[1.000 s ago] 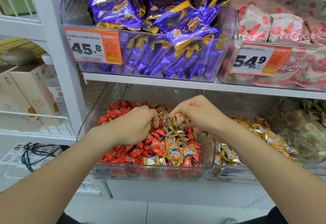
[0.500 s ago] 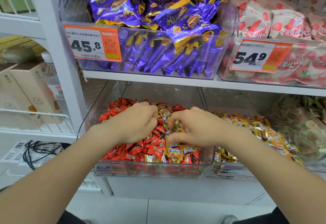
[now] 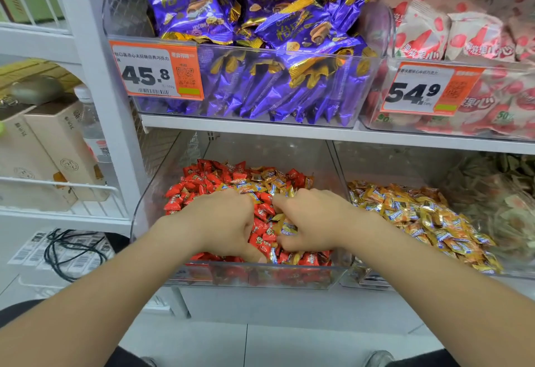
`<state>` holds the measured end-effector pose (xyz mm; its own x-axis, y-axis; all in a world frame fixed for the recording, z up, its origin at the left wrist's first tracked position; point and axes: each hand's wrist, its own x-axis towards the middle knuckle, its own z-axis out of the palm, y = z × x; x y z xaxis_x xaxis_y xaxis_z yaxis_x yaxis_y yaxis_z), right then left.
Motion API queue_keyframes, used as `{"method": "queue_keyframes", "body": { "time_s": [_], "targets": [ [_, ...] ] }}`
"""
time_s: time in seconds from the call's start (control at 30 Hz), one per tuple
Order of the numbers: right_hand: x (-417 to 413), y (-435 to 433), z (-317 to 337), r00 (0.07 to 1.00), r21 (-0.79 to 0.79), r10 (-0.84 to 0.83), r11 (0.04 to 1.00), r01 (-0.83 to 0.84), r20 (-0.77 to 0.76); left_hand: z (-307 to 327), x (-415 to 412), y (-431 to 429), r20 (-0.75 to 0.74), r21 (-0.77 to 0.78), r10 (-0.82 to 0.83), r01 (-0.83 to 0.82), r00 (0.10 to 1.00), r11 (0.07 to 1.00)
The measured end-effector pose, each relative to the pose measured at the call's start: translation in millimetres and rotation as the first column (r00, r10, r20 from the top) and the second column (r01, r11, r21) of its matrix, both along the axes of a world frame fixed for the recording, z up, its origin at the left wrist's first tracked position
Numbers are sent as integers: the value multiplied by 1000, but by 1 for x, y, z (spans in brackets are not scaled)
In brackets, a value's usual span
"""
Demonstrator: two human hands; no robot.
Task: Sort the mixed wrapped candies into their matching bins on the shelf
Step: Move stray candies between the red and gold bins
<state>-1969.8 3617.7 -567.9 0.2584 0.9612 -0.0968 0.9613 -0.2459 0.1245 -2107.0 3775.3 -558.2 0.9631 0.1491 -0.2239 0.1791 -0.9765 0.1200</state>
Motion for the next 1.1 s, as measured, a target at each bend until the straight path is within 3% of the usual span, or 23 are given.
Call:
{"method": "queue_keyframes", "body": {
  "time_s": [0.2, 0.33, 0.43, 0.57, 0.73, 0.9, 1.0, 1.1],
  "targets": [
    [5, 3, -5, 998, -31, -37, 999, 36, -47, 0, 1, -7, -1, -10, -15, 15, 1000, 1000],
    [15, 3, 2, 966, 143, -30, 987, 69, -256, 4, 2, 1, 63, -126, 36, -28, 997, 992],
    [16, -2, 19, 900, 274, -72, 939, 206, -429, 7, 2, 4, 135, -165, 74, -51, 988, 985],
    [14, -9, 34, 773, 309, -185, 841, 444, -606, 7, 6, 8, 268, -124, 164, -135, 949, 983],
    [16, -9, 30, 776, 370, -224, 780, 506, -590, -5, 22, 16, 446, -23, 217, -232, 868, 973],
    [19, -8, 22, 868, 419, -211, 808, 414, -450, -9, 39, 24, 439, -86, 184, -162, 880, 983],
    [22, -8, 19, 927, 408, -221, 849, 335, -302, -10, 47, 25, 213, -11, 79, -79, 974, 997],
    [25, -7, 22, 939, 406, -277, 849, 338, -204, -14, 51, 29, 18, 41, 34, -35, 999, 999]
  ]
}}
